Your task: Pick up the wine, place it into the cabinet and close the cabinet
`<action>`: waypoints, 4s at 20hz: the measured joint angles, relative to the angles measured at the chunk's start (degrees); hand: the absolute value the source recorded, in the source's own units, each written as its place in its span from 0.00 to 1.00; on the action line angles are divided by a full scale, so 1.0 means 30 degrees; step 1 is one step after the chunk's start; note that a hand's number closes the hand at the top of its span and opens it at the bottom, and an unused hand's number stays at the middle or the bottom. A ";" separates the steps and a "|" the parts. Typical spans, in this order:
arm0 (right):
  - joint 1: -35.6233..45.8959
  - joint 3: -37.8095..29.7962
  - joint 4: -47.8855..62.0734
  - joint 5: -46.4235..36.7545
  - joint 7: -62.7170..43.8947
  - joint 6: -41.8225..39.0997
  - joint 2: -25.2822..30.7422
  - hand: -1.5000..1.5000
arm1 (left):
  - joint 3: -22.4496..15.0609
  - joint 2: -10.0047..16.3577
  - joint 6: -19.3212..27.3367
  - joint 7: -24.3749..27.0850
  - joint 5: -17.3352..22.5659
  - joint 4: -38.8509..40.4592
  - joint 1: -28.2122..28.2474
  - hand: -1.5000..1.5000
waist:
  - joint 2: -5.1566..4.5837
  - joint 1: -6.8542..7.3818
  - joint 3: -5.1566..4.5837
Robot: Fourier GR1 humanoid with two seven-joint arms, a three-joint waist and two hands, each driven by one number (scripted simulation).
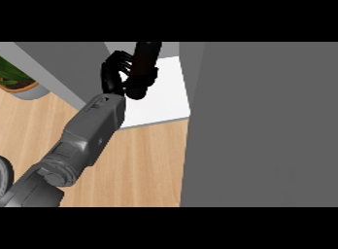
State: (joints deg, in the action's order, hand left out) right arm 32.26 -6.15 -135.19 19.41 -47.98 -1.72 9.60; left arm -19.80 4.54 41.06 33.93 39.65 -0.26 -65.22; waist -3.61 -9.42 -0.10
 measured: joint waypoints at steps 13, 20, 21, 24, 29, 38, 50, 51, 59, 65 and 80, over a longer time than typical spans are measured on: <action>0.0225 0.0231 0.0010 0.0055 0.0035 -0.0121 -0.0013 0.00 | -0.0720 0.0197 0.0195 -0.1082 -0.0854 -0.0329 0.0332 0.00 | -0.0095 -0.0191 -0.0017; 0.0264 0.0426 0.0006 0.0027 0.0016 -0.0058 -0.0023 0.00 | -0.0507 0.0227 -0.0313 -0.1499 -0.0685 -0.0365 0.0334 0.00 | -0.0090 -0.0190 -0.0028; 0.0254 0.0448 -0.0006 0.0024 0.0050 -0.0071 -0.0022 0.00 | -0.0492 0.0235 -0.0375 -0.1505 -0.0675 -0.0365 0.0342 0.00 | -0.0087 -0.0199 -0.0025; 0.0251 0.0341 0.0020 0.0025 0.0124 -0.0140 0.0047 0.00 | -0.0532 0.0191 -0.0546 -0.1299 -0.0730 -0.0388 0.0287 0.00 | -0.0117 -0.0122 -0.0051; 0.0339 0.0405 0.0029 0.0027 0.0108 -0.0088 0.0030 0.00 | -0.0789 0.0040 -0.1842 -0.1118 -0.0984 -0.0533 0.0216 0.00 | -0.0095 0.0089 -0.0177; 0.0280 0.0205 -0.0034 -0.0091 -0.0299 0.0498 0.0179 0.00 | -0.0220 -0.0403 -0.7650 0.0931 -0.0491 -0.2423 0.0417 0.00 | 0.0363 0.1087 -0.0188; 0.0351 -0.0170 -0.0249 -0.0377 -0.1442 0.1669 0.1099 0.00 | 0.0809 -0.1238 -1.1634 0.1713 0.0043 -0.4982 0.0857 0.00 | 0.1102 0.2658 -0.0033; 0.0317 -0.0106 -0.0305 -0.0421 -0.1586 0.1786 0.1193 0.00 | 0.0733 -0.1225 -1.1475 0.1417 -0.0057 -0.5418 0.0907 0.00 | 0.1175 0.2788 -0.0027; -0.0181 0.0142 -0.0312 -0.0665 -0.1435 0.2151 0.1483 0.00 | -0.0900 -0.1283 -0.9634 -0.1061 -0.1004 -1.1401 0.2795 0.00 | 0.1475 0.3472 0.0030; 0.0193 0.0348 -0.0375 -0.0776 -0.1706 0.2484 0.1811 0.00 | -0.3167 -0.1396 -0.6803 -0.3390 -0.1543 -1.7394 0.5400 0.00 | 0.1526 0.3510 0.0031; 0.0722 0.1350 -0.0479 -0.1391 -0.1793 0.3277 0.1992 0.00 | -0.8300 -0.0928 0.0762 -0.5018 -0.2694 -2.8991 1.2861 1.00 | 0.1334 0.3288 0.0040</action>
State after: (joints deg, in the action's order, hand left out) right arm 34.42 -2.10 -136.63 15.24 -53.36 8.11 15.58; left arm -44.70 1.76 43.34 18.88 31.57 -87.23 -26.64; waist 0.39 0.45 0.02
